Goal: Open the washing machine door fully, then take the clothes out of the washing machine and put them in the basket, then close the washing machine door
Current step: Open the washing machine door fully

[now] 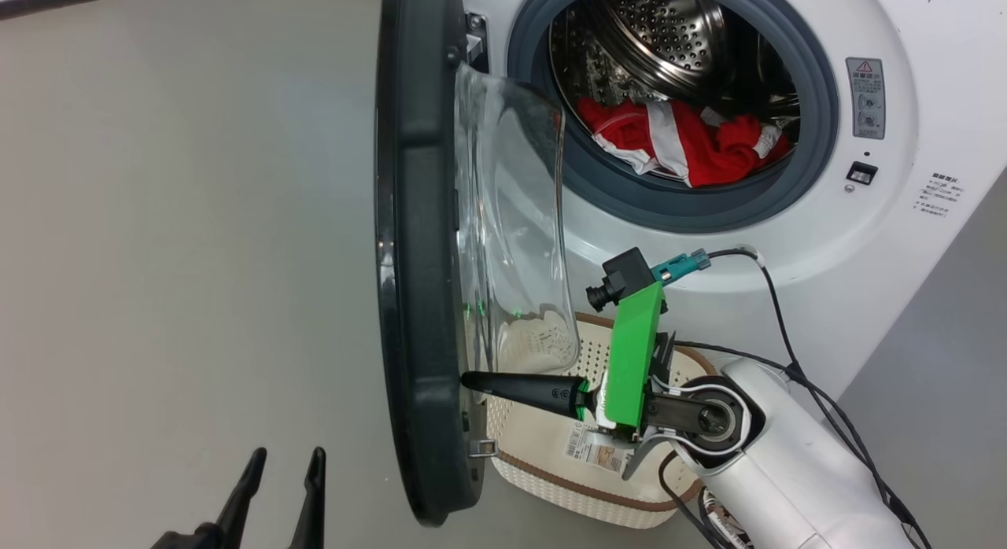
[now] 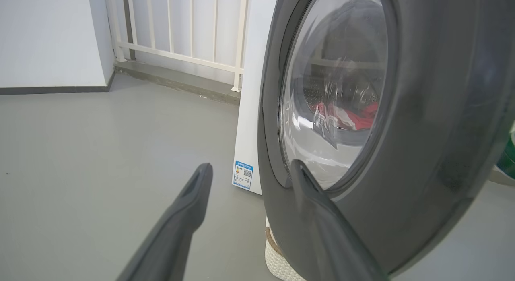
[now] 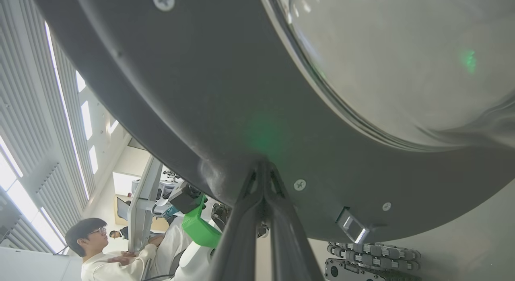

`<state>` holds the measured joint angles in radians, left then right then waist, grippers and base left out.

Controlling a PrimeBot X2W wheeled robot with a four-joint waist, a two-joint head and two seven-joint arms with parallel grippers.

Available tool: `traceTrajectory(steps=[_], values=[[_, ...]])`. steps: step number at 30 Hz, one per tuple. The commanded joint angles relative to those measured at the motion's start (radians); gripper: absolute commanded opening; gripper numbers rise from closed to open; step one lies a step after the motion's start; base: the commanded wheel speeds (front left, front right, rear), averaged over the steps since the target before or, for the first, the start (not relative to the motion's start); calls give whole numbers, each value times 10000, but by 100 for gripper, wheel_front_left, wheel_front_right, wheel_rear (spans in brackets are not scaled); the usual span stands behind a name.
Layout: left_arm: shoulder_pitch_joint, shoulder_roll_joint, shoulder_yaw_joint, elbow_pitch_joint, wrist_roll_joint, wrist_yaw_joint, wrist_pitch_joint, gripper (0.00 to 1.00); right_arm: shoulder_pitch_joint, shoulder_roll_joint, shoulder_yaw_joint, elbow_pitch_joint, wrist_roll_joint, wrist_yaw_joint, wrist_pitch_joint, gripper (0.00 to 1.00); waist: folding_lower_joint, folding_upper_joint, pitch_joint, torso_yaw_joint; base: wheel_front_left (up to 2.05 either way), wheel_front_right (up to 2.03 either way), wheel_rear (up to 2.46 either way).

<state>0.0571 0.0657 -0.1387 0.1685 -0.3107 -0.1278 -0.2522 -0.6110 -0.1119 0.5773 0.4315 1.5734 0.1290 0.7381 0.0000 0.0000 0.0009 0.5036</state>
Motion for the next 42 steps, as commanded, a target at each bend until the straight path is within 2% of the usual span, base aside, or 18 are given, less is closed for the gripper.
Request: traceTrajectory(steps=[1, 8, 10, 12, 13, 14, 22, 28, 42], values=[[-236, 76, 343, -206, 38, -29, -95, 100, 22, 366, 187, -312, -49, 17, -85, 0, 0, 0, 5, 4, 0, 0, 0], [-233, 66, 421, -214, 18, -29, -95, 100, 57, 377, 207, -287, -113, 17, -208, 0, 0, 0, 43, -90, 0, 0, 0], [-268, 56, 387, -205, -18, -29, -95, 100, 88, 338, 164, -270, -181, 17, -382, 22, 0, 0, 71, -176, 0, 0, 0], [-319, 56, 365, -195, -21, -29, -95, 100, 145, 287, 130, -273, -234, 17, -534, 53, 0, 0, 89, -230, 0, 0, 0], [-352, 56, 365, -183, -20, -29, -95, 100, 187, 250, 120, -271, -254, 17, -595, 86, 0, 0, 94, -257, 0, 0, 0], [-387, 57, 367, -173, -22, -29, -95, 100, 243, 207, 110, -271, -265, 17, -650, 100, 0, 0, 93, -284, 0, 0, 0], [-503, 119, 407, -106, -13, -29, -95, 100, 874, -285, -94, -275, -335, 17, -1267, 100, 0, 0, 35, -545, 0, 0, 0], [-461, 152, 507, -79, 8, -29, -95, 100, 1602, -897, 12, -309, -782, 17, -2006, 100, 0, 0, -66, -765, 0, 0, 0], [-166, 109, 860, -151, -4, -29, -95, 100, 3204, -2515, 769, -61, -2025, 17, -4465, 100, 0, 0, -113, -1240, 0, 0, 0]])
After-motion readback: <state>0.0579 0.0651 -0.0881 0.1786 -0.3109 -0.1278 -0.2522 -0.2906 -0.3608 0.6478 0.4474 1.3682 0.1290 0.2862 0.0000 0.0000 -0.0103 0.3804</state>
